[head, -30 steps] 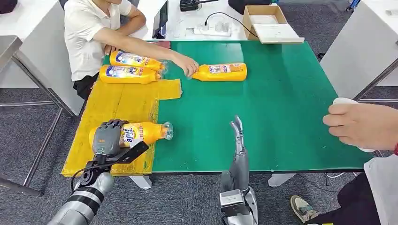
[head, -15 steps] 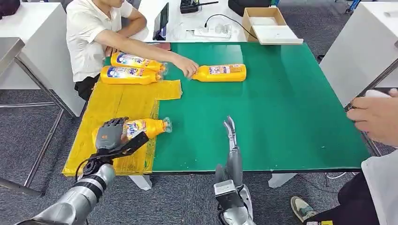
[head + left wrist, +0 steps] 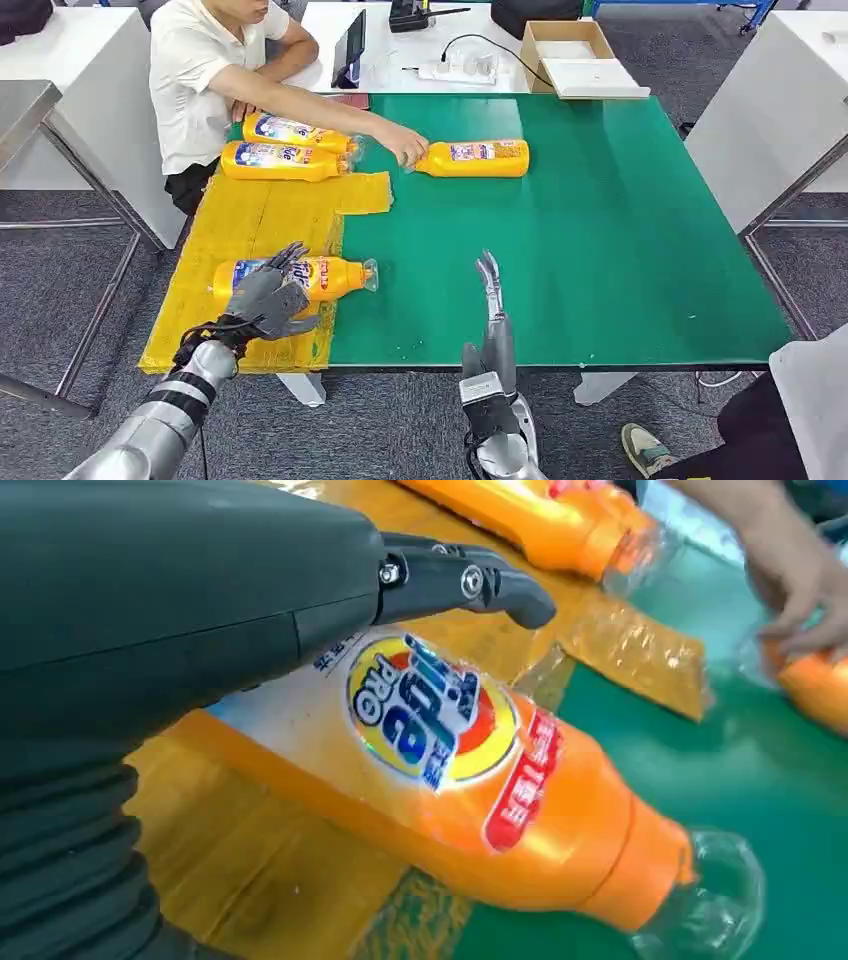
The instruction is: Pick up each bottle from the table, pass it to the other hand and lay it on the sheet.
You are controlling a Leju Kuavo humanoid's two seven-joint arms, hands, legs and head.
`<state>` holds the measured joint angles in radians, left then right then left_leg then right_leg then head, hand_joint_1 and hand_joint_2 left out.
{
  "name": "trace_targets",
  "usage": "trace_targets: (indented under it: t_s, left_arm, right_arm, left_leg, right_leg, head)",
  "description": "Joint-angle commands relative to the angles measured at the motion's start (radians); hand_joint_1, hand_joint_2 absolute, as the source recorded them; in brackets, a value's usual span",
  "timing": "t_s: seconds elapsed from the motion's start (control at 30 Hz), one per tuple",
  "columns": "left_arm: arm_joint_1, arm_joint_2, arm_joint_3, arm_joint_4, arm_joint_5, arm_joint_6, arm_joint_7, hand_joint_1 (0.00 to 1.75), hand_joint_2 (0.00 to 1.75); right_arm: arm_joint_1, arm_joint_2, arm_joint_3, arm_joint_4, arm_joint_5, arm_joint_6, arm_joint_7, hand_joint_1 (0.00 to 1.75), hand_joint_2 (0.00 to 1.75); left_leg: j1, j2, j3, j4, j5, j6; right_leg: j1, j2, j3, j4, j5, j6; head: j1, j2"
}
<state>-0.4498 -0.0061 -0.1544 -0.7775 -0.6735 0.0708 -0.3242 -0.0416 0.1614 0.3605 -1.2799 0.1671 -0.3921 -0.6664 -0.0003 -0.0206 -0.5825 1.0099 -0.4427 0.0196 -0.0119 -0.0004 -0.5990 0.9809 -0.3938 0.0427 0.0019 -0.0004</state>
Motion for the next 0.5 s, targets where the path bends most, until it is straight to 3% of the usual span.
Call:
trace_targets:
  t_s: [0.03, 0.07, 0.1, 0.37, 0.43, 0.47, 0.5]
  left_arm:
    - [0.201, -0.061, -0.017, -0.406, 0.161, 0.328, -0.136, 0.0, 1.75]
    - [0.222, -0.077, -0.028, -0.478, 0.179, 0.41, -0.155, 0.0, 1.75]
    - [0.235, -0.097, -0.027, -0.526, 0.235, 0.528, -0.251, 0.0, 1.75]
    - [0.24, -0.081, -0.047, -0.562, 0.237, 0.53, -0.224, 0.0, 1.75]
    - [0.256, -0.106, -0.042, -0.635, 0.366, 0.61, -0.352, 0.0, 1.75]
    - [0.271, -0.111, -0.049, -0.684, 0.393, 0.627, -0.356, 0.0, 1.75]
    - [0.29, -0.119, -0.049, -0.73, 0.406, 0.627, -0.358, 0.0, 1.75]
  right_arm:
    - [0.0, -0.009, -0.025, 0.06, 0.01, -0.04, -0.032, 0.0, 0.0]
    - [0.003, -0.016, -0.016, 0.054, 0.007, -0.054, -0.032, 0.0, 0.0]
    - [-0.005, -0.024, 0.0, 0.061, 0.02, -0.086, -0.032, 0.0, 0.0]
    - [-0.016, -0.026, 0.002, 0.071, 0.013, -0.088, -0.032, 0.0, 0.0]
    - [-0.051, -0.058, 0.022, 0.149, 0.11, -0.173, -0.032, 0.0, 0.0]
    - [-0.077, -0.074, 0.011, 0.199, 0.172, -0.203, -0.02, 0.0, 0.0]
    - [-0.099, -0.089, -0.003, 0.232, 0.224, -0.224, 0.009, 0.0, 1.75]
  left_leg:
    - [0.001, 0.002, -0.001, 0.0, -0.001, -0.001]
    - [0.001, 0.0, -0.002, 0.0, -0.001, -0.001]
    - [0.001, 0.0, -0.005, 0.0, -0.001, -0.001]
    - [0.001, 0.003, -0.008, 0.0, -0.002, -0.001]
    - [0.001, 0.003, -0.009, 0.0, -0.002, -0.001]
    - [0.001, 0.002, -0.011, 0.0, -0.001, -0.001]
    - [0.001, 0.002, -0.011, 0.0, -0.001, -0.001]
  right_leg:
    - [0.001, 0.001, -0.001, 0.0, -0.001, -0.002]
    - [0.001, -0.001, -0.003, 0.0, -0.001, -0.001]
    - [0.001, -0.001, -0.005, 0.0, -0.001, -0.001]
    - [0.001, 0.002, -0.009, 0.0, -0.001, -0.001]
    - [0.001, 0.002, -0.01, 0.0, -0.001, -0.002]
    - [0.001, 0.001, -0.011, 0.0, 0.0, -0.001]
    - [0.001, 0.001, -0.011, -0.001, 0.0, -0.001]
  head:
    - [0.0, 0.0]
    - [0.0, 0.0]
    - [0.0, 0.0]
    - [0.0, 0.0]
    - [0.0, 0.0]
    - [0.0, 0.0]
    - [0.0, 0.0]
